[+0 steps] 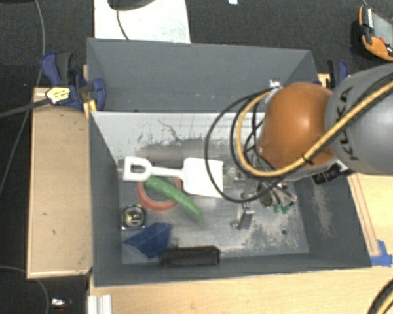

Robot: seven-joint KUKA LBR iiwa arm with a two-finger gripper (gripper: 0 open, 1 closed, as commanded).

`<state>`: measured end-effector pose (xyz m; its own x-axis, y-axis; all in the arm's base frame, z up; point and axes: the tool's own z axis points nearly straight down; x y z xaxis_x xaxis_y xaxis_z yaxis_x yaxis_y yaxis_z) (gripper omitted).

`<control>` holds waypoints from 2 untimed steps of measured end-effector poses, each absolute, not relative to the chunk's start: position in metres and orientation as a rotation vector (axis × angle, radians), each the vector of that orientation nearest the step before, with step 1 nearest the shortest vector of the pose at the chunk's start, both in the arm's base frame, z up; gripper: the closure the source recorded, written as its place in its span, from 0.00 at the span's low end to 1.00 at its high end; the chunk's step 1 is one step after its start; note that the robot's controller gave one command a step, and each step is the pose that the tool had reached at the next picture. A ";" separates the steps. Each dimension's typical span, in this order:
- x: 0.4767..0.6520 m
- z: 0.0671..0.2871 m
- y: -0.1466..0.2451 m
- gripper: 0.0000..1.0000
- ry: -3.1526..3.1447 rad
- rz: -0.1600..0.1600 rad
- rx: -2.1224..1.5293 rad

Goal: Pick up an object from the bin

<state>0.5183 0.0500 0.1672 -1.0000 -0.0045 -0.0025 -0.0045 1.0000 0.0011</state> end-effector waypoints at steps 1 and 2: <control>0.562 0.069 0.122 0.00 3.137 0.006 0.159; 0.582 0.111 0.124 0.00 3.125 0.001 -0.105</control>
Offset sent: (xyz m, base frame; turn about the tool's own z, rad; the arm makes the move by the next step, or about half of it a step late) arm 0.0618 0.0736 -0.0583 -0.0639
